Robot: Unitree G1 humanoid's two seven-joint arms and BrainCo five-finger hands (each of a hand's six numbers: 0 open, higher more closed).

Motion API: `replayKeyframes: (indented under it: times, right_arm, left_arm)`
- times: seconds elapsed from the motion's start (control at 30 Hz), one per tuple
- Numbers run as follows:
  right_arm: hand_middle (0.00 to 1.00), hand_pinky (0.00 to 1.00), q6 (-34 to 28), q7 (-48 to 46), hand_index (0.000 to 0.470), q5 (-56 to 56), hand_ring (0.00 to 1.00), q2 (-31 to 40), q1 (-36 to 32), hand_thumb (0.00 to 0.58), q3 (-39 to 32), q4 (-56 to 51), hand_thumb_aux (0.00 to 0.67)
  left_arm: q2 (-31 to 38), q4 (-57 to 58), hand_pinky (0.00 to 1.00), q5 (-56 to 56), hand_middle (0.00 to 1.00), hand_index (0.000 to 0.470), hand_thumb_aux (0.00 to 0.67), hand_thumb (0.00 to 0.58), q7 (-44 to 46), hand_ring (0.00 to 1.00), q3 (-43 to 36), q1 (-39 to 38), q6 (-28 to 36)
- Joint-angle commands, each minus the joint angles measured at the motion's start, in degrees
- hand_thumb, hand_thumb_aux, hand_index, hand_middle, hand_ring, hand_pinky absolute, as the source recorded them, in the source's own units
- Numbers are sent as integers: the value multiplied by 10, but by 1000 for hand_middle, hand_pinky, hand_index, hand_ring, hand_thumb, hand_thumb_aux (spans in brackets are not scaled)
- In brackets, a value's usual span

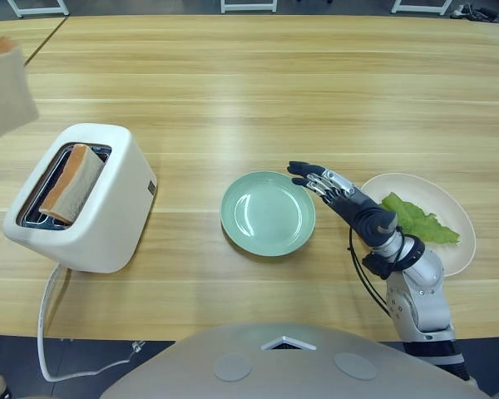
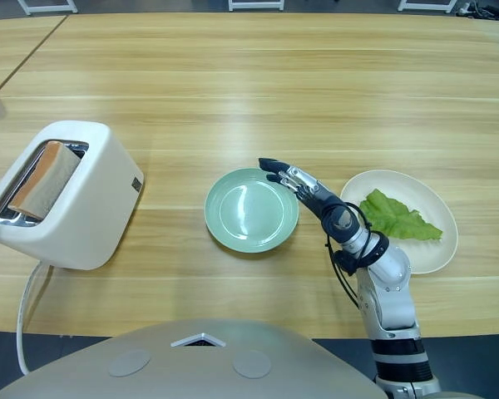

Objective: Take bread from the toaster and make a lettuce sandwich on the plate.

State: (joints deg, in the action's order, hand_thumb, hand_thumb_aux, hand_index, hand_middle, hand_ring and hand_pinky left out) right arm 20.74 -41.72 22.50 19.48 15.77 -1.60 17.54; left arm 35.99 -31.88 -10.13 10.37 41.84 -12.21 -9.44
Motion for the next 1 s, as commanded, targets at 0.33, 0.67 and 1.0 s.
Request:
replayKeyframes:
  times: [0.33,0.67,1.0]
  right_arm:
    - [0,0,2,70,0,-105,0,145,-88,0,183,-121,0]
    - [0,0,67,84,0,-210,0,172,-102,0,153,-180,0]
    - [0,0,130,352,0,-670,0,399,-77,0,92,-396,0]
  left_arm:
    - [-91,122,0,487,0,470,670,580,-47,0,-608,177,0]
    - [-132,289,0,735,0,470,670,580,-194,0,-746,216,-35]
    - [-129,226,0,773,0,0,0,0,-176,0,-763,102,14]
